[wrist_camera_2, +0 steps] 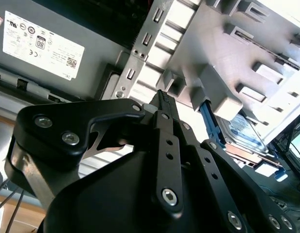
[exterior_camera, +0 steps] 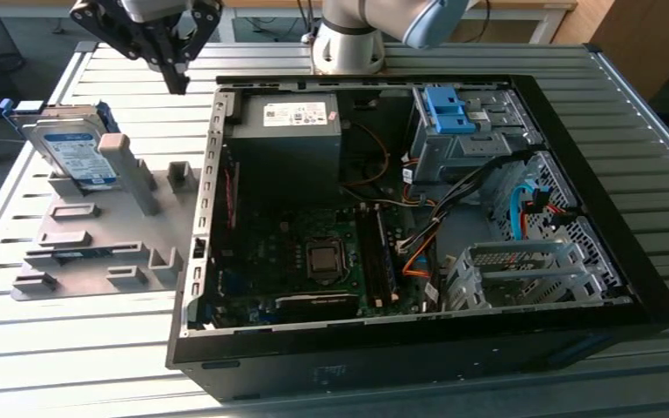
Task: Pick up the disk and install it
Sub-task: 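Reach for the disk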
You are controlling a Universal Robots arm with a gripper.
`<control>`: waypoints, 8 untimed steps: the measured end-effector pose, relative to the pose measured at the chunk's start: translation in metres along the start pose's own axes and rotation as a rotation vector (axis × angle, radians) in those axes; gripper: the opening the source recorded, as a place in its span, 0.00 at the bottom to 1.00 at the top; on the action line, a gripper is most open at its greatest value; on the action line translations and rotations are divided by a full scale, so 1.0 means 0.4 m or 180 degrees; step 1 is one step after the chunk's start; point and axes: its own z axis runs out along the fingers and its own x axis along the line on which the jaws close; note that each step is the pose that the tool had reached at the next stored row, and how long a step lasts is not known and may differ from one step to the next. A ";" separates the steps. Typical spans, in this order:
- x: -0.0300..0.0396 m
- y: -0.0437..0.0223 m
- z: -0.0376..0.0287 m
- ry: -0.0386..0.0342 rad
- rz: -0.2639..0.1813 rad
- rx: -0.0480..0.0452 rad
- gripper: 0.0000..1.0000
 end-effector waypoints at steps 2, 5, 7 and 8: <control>0.011 0.004 0.000 0.0002 0.0001 0.0000 0.11; 0.026 0.009 0.000 0.0004 0.0001 0.0000 0.11; 0.033 0.010 0.000 0.0004 0.0001 0.0000 0.11; 0.036 0.011 0.000 0.0004 0.0001 0.0000 0.11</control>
